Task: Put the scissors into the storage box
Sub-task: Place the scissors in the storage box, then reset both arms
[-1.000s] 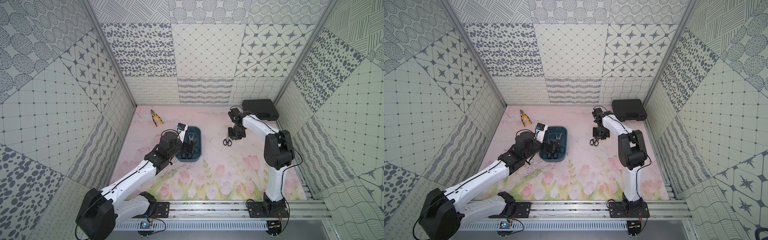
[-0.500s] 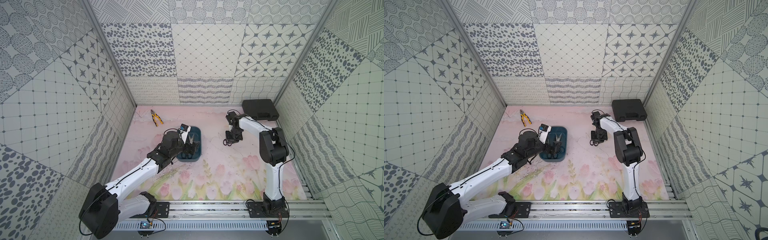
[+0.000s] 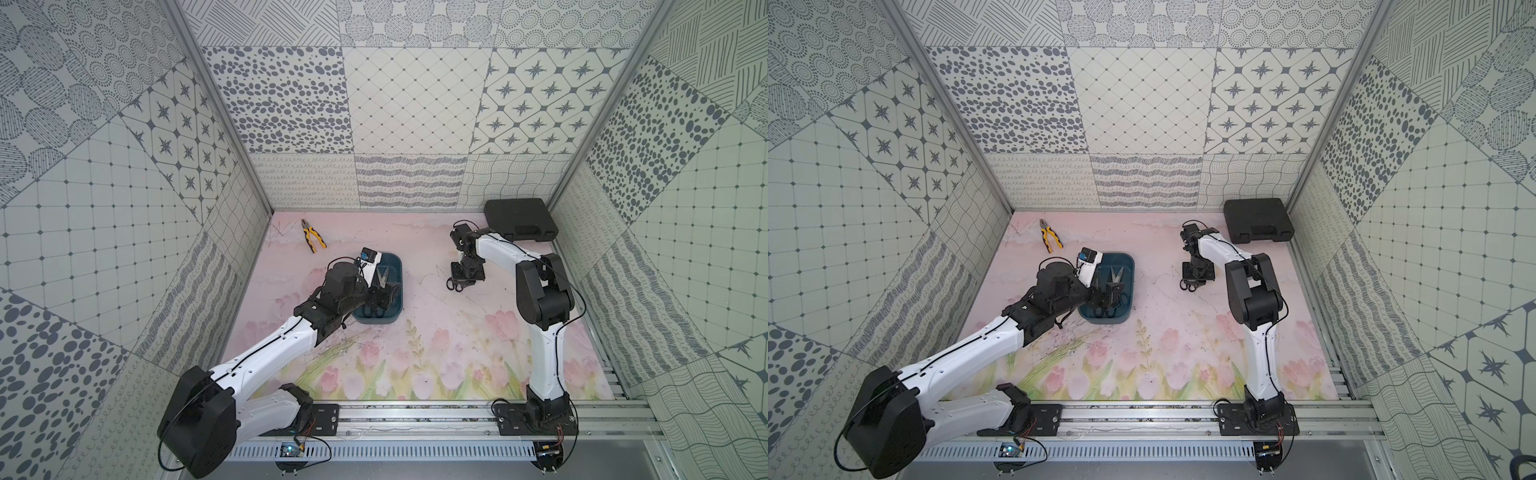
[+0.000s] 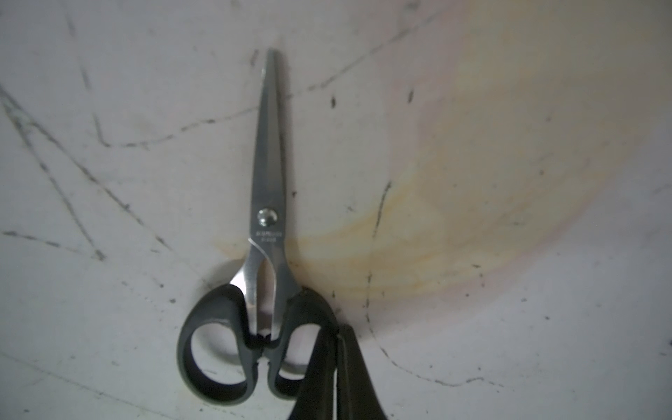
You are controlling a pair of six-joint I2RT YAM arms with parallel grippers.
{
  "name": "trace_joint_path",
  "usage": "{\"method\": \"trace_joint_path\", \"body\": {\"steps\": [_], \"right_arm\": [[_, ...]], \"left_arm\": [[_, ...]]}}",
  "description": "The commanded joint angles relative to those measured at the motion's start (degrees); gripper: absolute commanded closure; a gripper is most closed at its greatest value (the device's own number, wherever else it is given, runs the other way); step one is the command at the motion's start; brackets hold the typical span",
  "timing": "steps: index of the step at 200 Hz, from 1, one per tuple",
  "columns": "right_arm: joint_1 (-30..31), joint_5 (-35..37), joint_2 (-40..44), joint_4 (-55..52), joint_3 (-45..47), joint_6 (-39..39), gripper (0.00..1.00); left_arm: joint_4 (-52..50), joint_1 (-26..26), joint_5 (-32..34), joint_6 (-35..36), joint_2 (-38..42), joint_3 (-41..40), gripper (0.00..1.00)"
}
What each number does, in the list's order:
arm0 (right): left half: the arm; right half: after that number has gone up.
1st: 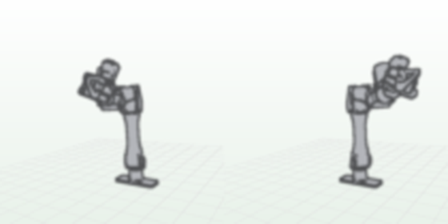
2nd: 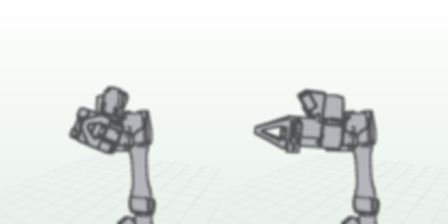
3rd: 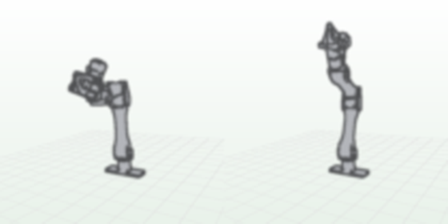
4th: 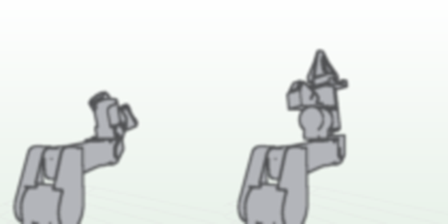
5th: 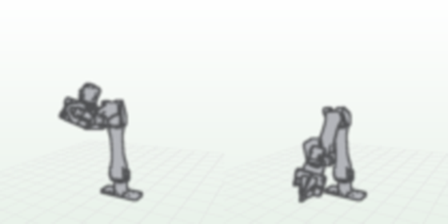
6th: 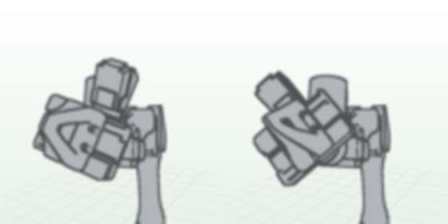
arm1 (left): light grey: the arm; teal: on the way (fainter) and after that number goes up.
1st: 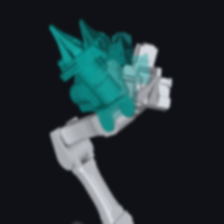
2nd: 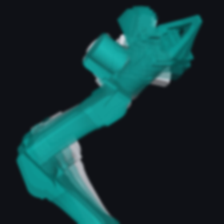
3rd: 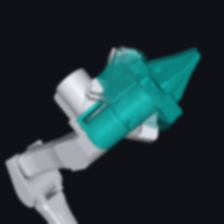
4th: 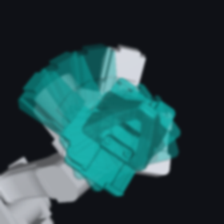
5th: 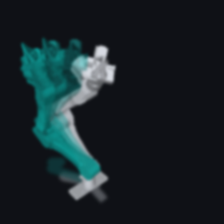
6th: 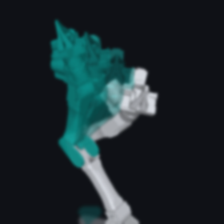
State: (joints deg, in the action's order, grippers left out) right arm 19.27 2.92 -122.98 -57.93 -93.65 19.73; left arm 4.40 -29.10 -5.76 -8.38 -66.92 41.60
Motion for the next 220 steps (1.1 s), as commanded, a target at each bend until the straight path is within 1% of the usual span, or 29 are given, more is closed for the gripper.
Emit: {"method": "trace_joint_path", "body": {"steps": [1,48,74,94,121,138,152,186,220], "right_arm": [[0.32,0.81,-2.06,1.15,1.47,-0.38,1.00],[3.31,1.99,4.31,0.33,-0.40,-0.38,1.00],[6.59,3.03,6.33,-1.76,-3.36,-0.13,1.00],[9.22,2.95,7.18,-2.92,-5.85,0.39,1.00],[14.04,3.08,6.87,-5.72,-12.10,0.93,1.00],[17.39,2.60,5.69,-7.49,-17.27,1.10,1.00],[19.94,1.31,3.81,-8.29,-21.18,1.15,1.00],[25.26,-1.06,-2.46,-10.74,-30.20,1.24,1.00],[28.44,-2.64,-7.92,-11.58,-34.54,1.45,1.00]], "left_arm": [[0.46,0.10,0.10,0.01,1.36,0.17,0.01],[2.54,0.19,4.76,-0.43,4.12,-2.76,0.01],[4.12,1.23,6.71,-1.81,5.98,-4.89,0.01],[3.46,1.70,8.31,-2.23,7.43,-5.69,0.01],[3.36,2.27,8.29,-0.75,9.45,-6.83,0.01],[4.36,2.34,7.60,1.90,10.69,-8.21,0.01],[5.07,2.51,8.74,3.33,12.11,-9.70,0.01],[6.56,6.46,8.27,1.59,16.47,-14.37,0.01],[4.74,10.32,16.00,-2.37,19.70,-18.08,0.01]]}}
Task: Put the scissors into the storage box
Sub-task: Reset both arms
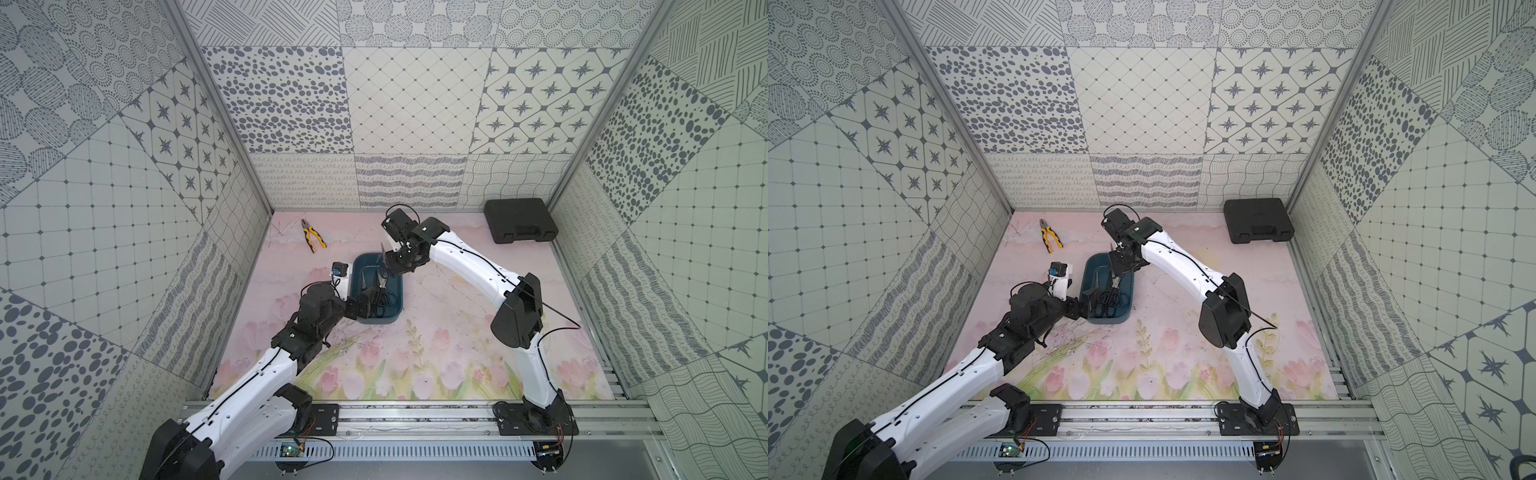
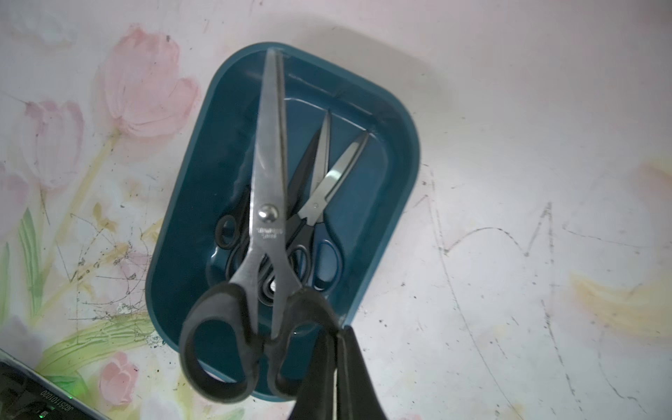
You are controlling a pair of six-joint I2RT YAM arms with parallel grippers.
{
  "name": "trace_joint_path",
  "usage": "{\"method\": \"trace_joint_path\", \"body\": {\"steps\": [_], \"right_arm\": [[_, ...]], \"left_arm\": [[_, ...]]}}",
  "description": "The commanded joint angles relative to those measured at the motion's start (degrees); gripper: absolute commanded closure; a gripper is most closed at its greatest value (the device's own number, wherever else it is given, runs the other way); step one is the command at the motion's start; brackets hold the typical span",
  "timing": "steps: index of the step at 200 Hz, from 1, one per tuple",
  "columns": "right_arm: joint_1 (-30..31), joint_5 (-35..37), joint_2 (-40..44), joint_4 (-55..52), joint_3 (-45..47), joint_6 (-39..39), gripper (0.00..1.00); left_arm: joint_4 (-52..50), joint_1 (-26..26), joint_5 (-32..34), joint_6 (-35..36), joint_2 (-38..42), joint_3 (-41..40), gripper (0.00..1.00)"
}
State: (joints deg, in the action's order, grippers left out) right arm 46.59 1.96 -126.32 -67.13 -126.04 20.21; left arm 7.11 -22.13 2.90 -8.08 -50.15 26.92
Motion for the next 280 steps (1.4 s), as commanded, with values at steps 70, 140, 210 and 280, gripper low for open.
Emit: {"method": "trace_joint_path", "body": {"steps": [70,140,210,280], "right_arm": [[3.05,-2.73,-9.23,-1.19,-2.25,1.59,0.76],[-5.29,8.36,20.04,25.66,29.70,-3.87,0.35],[-33.51,14.76,55.44,81.15,90.37,-16.73,0.15],[-39.78,9.25,47.91,108.57,104.14,-19.79,0.12]], "left_arm": [[9.92,8.79,19.38,-3.72,5.50,-11.32,0.01],[33.54,17.79,15.45,2.54,-13.06,-13.60,0.00],[59.48,22.06,2.12,0.40,-36.12,-15.31,0.01],[43.46,21.93,-1.09,2.40,-39.77,-4.69,0.01]]}}
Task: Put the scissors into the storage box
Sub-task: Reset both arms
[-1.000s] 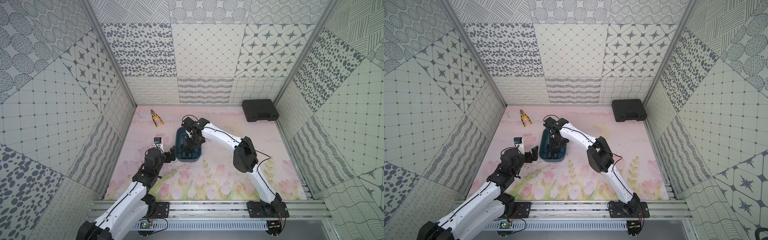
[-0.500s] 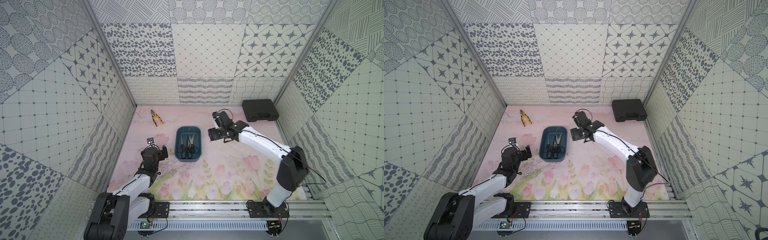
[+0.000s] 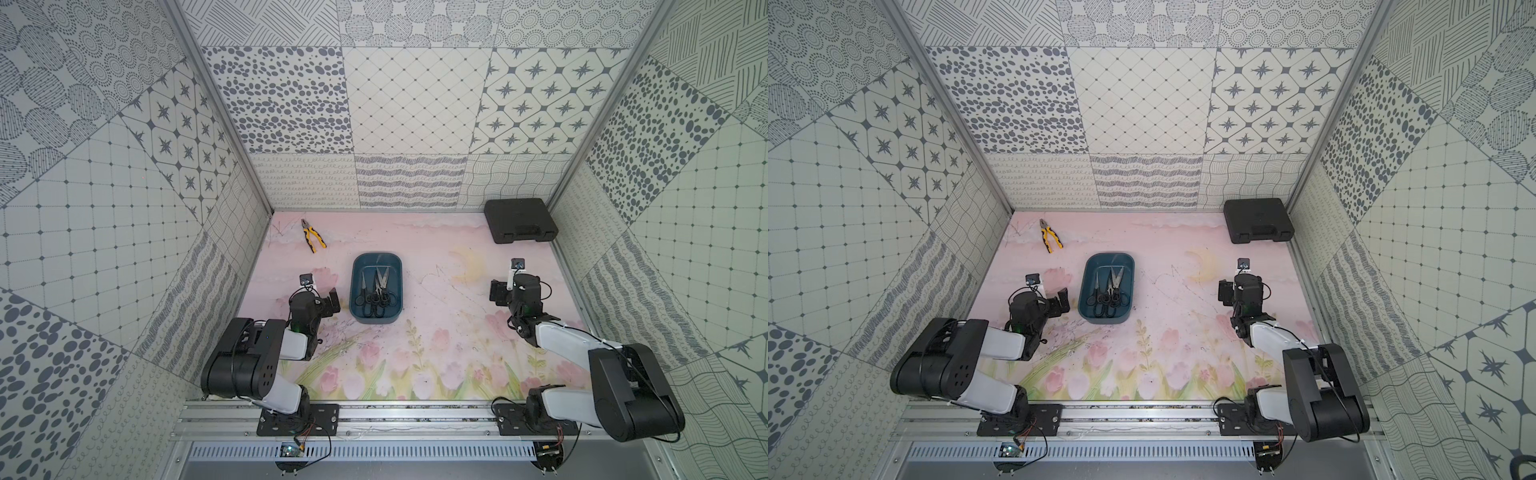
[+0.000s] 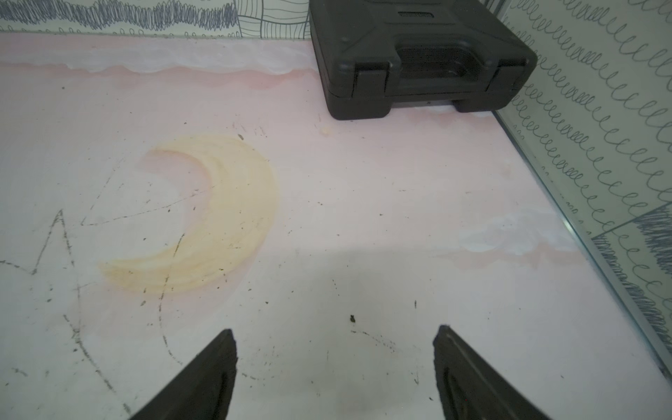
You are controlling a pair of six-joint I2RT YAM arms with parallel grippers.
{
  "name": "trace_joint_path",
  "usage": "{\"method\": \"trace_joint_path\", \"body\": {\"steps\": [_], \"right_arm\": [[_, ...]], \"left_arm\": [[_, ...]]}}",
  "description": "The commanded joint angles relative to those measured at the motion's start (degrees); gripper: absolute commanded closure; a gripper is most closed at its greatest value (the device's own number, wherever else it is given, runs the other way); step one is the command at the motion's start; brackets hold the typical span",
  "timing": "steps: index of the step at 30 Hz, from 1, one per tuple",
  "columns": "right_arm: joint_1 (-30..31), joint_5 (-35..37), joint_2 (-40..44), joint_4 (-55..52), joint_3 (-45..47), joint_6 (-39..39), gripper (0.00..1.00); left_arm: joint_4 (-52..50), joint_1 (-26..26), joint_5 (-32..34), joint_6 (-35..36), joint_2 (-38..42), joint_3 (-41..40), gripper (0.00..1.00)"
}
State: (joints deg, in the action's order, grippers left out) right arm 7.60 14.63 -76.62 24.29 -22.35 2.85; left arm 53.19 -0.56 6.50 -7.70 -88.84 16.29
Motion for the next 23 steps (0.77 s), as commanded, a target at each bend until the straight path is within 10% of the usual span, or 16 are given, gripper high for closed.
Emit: {"method": "trace_joint_path", "body": {"steps": [1,7,23], "right_arm": [[-0.81,-3.45,-1.92,17.39,0.41,-2.51,0.12],[-3.95,-6.70,-13.14,30.06,1.44,-0.43,0.11],[-4.50,-9.97,-12.33,23.68,-1.12,-1.33,0.03]], "left_arm": [[-2.54,0.33,-4.72,2.10,-1.12,5.89,0.01],[-3.88,-0.42,-3.94,2.76,-1.08,6.52,0.01],[-5.23,-1.66,-2.38,3.89,-1.23,7.34,0.00]]}}
